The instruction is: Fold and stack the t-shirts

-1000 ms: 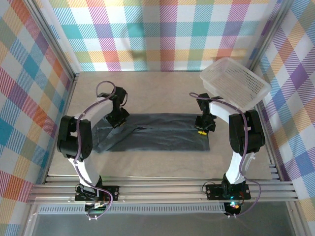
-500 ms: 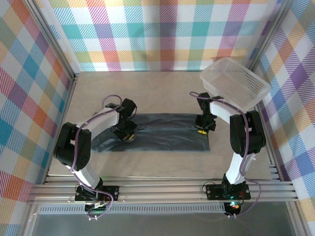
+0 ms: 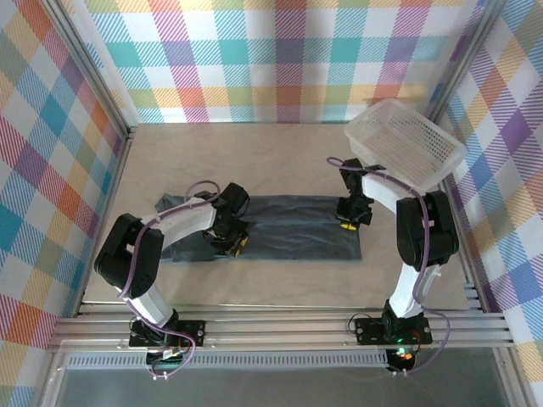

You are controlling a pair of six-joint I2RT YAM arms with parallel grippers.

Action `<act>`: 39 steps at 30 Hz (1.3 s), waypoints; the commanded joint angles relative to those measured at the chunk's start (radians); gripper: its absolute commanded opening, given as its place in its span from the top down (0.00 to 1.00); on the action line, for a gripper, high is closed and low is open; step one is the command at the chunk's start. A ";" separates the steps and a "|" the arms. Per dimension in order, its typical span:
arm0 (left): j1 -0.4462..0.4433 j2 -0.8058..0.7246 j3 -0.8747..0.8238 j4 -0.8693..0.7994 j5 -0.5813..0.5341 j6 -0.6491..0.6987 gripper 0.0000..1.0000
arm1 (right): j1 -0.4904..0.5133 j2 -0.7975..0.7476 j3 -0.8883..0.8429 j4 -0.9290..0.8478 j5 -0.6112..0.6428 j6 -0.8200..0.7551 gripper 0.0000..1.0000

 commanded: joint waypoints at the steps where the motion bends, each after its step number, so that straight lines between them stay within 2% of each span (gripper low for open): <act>1: -0.004 -0.095 -0.002 -0.009 0.051 -0.077 0.56 | -0.004 -0.034 0.026 -0.030 0.001 -0.023 0.87; 3: 0.012 -0.135 0.029 -0.066 0.020 -0.038 0.58 | -0.003 -0.038 0.028 -0.031 0.000 -0.023 0.87; 6: 0.051 -0.156 0.105 -0.148 -0.070 0.078 0.68 | -0.003 -0.048 0.029 -0.029 -0.006 -0.022 0.87; 9: 0.090 -0.106 0.155 -0.167 -0.140 0.209 0.81 | -0.003 -0.048 0.032 -0.024 -0.021 -0.022 0.87; 11: 0.112 -0.054 0.147 -0.131 -0.126 0.262 0.88 | -0.004 -0.045 0.035 -0.025 -0.022 -0.024 0.87; 14: 0.115 0.003 0.116 -0.104 -0.118 0.312 0.90 | -0.003 -0.047 0.042 -0.031 -0.019 -0.025 0.87; 18: 0.106 -0.008 0.006 -0.063 -0.075 0.303 0.90 | -0.003 -0.054 0.042 -0.036 -0.019 -0.021 0.87; 26: 0.096 -0.131 -0.159 -0.090 -0.115 0.290 0.86 | -0.004 -0.059 0.037 -0.028 -0.028 -0.010 0.87; 35: 0.096 -0.291 -0.322 -0.078 -0.091 0.144 0.83 | -0.002 -0.059 0.033 -0.024 -0.032 -0.017 0.87; 39: 0.127 -0.404 -0.243 -0.190 -0.213 0.184 0.77 | -0.002 -0.068 0.031 -0.022 -0.034 -0.019 0.87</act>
